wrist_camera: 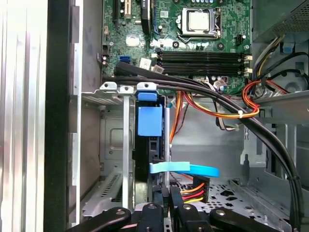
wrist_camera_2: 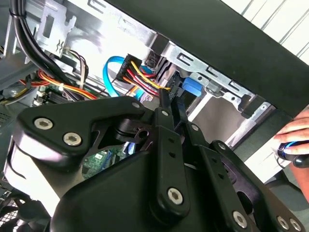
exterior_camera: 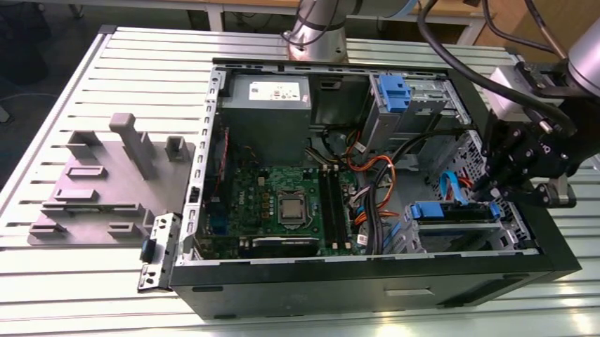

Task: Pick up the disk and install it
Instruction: 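Insert the second disk wire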

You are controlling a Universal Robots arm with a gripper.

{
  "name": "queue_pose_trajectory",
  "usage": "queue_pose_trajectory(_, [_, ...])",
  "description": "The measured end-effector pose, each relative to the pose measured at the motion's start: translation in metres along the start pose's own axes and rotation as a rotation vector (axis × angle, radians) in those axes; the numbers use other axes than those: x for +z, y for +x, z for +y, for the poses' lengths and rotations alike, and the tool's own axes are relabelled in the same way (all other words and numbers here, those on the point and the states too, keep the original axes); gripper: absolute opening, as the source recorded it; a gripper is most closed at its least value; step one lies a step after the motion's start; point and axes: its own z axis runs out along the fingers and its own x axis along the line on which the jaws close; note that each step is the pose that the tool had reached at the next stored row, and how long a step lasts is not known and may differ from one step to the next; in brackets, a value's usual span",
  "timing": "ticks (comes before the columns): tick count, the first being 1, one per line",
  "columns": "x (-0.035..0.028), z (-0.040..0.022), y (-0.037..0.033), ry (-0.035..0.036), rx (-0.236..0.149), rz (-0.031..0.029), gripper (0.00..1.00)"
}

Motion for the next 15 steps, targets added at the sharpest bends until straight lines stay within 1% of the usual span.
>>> queue_pose_trajectory(8, [0.0012,0.0006,0.0038,0.0,0.0,-0.0001,0.18])
queue_pose_trajectory(15, [0.0034,0.0005,0.0048,0.0,0.0,0.0002,0.18])
